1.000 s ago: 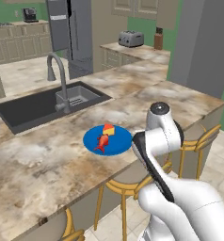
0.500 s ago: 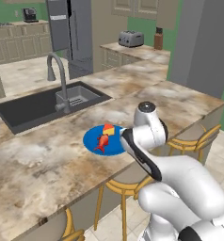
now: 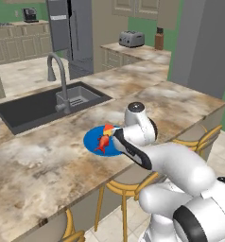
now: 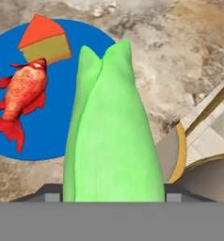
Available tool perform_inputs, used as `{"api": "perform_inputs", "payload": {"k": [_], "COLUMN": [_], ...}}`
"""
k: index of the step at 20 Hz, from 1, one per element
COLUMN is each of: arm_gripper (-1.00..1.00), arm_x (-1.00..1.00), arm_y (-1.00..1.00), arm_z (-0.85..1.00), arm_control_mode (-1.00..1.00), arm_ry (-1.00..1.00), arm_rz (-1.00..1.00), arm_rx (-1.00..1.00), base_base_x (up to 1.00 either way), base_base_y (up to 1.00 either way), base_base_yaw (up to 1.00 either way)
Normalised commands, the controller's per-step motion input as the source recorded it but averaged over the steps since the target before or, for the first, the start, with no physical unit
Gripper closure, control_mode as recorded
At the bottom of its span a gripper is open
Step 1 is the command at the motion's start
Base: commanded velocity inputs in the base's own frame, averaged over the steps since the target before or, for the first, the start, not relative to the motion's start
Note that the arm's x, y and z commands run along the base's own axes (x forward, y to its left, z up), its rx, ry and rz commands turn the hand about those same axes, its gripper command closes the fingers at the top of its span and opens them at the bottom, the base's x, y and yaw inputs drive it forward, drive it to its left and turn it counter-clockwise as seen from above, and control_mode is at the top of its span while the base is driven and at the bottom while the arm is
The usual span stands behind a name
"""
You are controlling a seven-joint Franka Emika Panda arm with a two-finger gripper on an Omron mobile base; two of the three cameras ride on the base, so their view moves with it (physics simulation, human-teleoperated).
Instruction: Take the cheese, fish, and corn from the fridge and place them on the plate on the dining counter to create an appetizer plate.
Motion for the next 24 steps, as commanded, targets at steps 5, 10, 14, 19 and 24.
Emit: {"api": "perform_inputs", "payload": {"k": [5,10,14,19,24], "arm_gripper": [1.00,1.00,1.00,1.00,1.00], "arm_x": [0.46,0.60,0.60,0.45,0.31], "arm_y": [0.21,0.15,0.04,0.06,0.24], "arm_z": [-0.29,-0.31,-0.33,-0.49,-0.53], "arm_control_mode": [-1.00,-1.00,-1.00,-1.00,-1.00], "arm_ry": [0.10,0.03,0.00,0.00,0.00], "arm_rz": [0.00,0.00,0.00,0.00,0.00], "arm_rx": [0.00,0.00,0.00,0.00,0.00], "base_base_x": [0.00,0.00,0.00,0.00,0.00], "base_base_y": [0.00,0.00,0.00,0.00,0.00], "base_base_yaw": [0.00,0.00,0.00,0.00,0.00]}}
